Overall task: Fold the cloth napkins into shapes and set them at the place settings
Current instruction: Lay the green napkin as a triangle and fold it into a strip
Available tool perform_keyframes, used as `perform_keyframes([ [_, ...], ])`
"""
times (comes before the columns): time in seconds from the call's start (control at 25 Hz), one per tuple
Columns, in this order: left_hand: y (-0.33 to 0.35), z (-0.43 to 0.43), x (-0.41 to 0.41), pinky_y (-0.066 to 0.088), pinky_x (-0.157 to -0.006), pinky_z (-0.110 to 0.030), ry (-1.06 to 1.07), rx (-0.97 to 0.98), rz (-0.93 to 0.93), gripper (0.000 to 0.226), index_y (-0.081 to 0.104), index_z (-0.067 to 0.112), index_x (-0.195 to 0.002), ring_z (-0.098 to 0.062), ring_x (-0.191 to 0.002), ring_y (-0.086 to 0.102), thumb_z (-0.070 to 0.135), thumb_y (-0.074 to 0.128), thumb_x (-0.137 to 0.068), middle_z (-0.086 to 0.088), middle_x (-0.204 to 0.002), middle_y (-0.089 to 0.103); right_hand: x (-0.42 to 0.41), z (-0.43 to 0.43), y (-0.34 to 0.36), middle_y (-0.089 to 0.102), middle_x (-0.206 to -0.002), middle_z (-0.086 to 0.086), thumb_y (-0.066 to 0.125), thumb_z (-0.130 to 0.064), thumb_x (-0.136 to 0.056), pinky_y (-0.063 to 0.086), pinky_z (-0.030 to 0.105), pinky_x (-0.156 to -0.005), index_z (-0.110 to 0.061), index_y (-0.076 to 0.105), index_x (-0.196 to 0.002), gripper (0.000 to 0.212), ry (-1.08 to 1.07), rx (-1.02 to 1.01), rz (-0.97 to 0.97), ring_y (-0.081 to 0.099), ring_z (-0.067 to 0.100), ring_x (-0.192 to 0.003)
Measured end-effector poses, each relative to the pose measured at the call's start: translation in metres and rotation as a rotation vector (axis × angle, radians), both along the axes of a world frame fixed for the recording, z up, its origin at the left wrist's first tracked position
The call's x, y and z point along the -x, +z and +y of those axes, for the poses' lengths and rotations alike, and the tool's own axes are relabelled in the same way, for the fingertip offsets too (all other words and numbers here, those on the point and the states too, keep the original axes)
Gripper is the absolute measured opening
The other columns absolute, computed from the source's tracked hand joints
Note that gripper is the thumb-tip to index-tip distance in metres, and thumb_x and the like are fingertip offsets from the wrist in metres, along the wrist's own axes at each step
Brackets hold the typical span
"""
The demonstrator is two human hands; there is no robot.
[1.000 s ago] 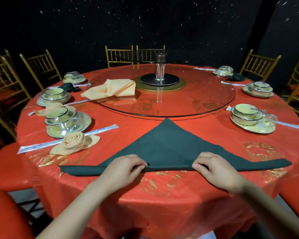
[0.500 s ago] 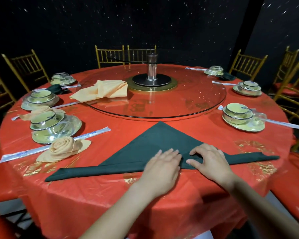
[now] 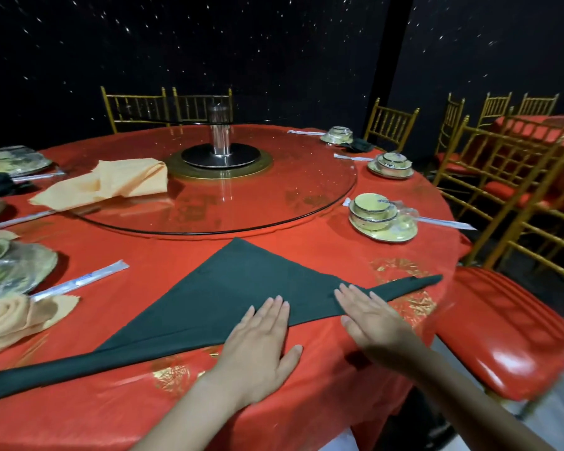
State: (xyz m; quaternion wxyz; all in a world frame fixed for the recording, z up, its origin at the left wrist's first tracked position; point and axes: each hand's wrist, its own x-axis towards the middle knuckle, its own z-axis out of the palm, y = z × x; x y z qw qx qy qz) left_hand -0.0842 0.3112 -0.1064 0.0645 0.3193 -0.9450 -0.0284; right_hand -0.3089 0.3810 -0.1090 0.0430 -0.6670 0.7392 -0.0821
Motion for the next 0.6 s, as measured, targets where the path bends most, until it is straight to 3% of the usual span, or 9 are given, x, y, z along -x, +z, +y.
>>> perform_keyframes([
  [0.08,0.000,0.001,-0.001,-0.019,-0.107,-0.025,-0.013,-0.018,0.012,0.088,-0.004,0.022,-0.151,-0.014,-0.145,-0.011,0.071,-0.011,-0.078,-0.001,-0.157,-0.011,0.010,0.004,0.002,0.006,-0.158,-0.010,0.009,-0.049,-0.088,-0.007,0.020,-0.112,-0.024,0.013,-0.150,0.067,-0.046,-0.014,-0.007,-0.004,-0.002,-0.142],
  [0.16,-0.001,0.002,-0.001,-0.022,-0.105,-0.028,-0.009,-0.027,0.016,0.089,0.000,0.029,-0.151,-0.016,-0.145,-0.009,0.071,-0.014,-0.073,0.002,-0.152,-0.014,0.018,0.008,0.002,0.007,-0.158,-0.009,0.009,-0.050,-0.088,-0.004,0.021,-0.113,-0.023,0.013,-0.151,0.069,-0.089,-0.021,0.012,-0.001,0.000,-0.143],
  [0.24,-0.004,-0.002,0.000,-0.009,-0.110,-0.036,0.002,0.021,-0.005,0.083,0.019,0.029,-0.149,-0.020,-0.145,0.009,0.067,-0.007,-0.080,-0.005,-0.155,0.005,0.026,0.011,0.000,0.008,-0.158,-0.009,-0.002,-0.060,-0.077,-0.002,0.023,-0.114,-0.023,0.013,-0.151,0.084,-0.145,0.000,0.026,0.000,0.000,-0.143],
  [0.32,0.000,0.000,0.000,0.019,-0.108,-0.042,0.059,-0.022,-0.073,0.072,0.044,0.026,-0.140,-0.021,-0.134,0.040,0.063,0.004,-0.092,-0.009,-0.146,0.040,0.035,0.015,-0.002,0.008,-0.158,-0.010,-0.006,-0.066,-0.069,-0.001,0.027,-0.115,-0.024,0.014,-0.151,0.094,-0.209,0.006,0.035,0.001,-0.001,-0.143],
  [0.36,0.000,0.000,0.000,0.024,-0.106,-0.042,0.064,-0.046,-0.079,0.070,0.047,0.026,-0.138,-0.020,-0.131,0.043,0.061,0.006,-0.093,-0.008,-0.143,0.045,0.039,0.017,-0.002,0.009,-0.157,-0.011,-0.006,-0.068,-0.069,0.000,0.029,-0.115,-0.024,0.014,-0.151,0.095,-0.240,0.009,0.037,0.001,-0.001,-0.143],
  [0.48,-0.003,-0.002,-0.001,0.021,-0.114,-0.035,0.037,-0.040,-0.079,0.068,0.045,0.026,-0.139,-0.018,-0.132,0.042,0.060,0.007,-0.094,-0.008,-0.144,0.042,0.047,0.018,-0.001,0.009,-0.158,-0.008,0.007,-0.069,-0.083,0.001,0.036,-0.117,-0.022,0.015,-0.151,0.082,-0.345,-0.023,0.065,0.003,0.002,-0.144],
  [0.6,-0.006,-0.003,0.001,0.024,-0.103,-0.029,0.024,-0.072,-0.143,0.064,0.055,0.026,-0.131,-0.017,-0.120,0.055,0.057,0.012,-0.096,-0.006,-0.131,0.058,0.057,0.018,0.001,0.004,-0.159,-0.004,0.019,-0.062,-0.093,0.000,0.039,-0.118,-0.019,0.010,-0.151,0.072,-0.437,-0.083,0.073,0.000,0.006,-0.145],
])
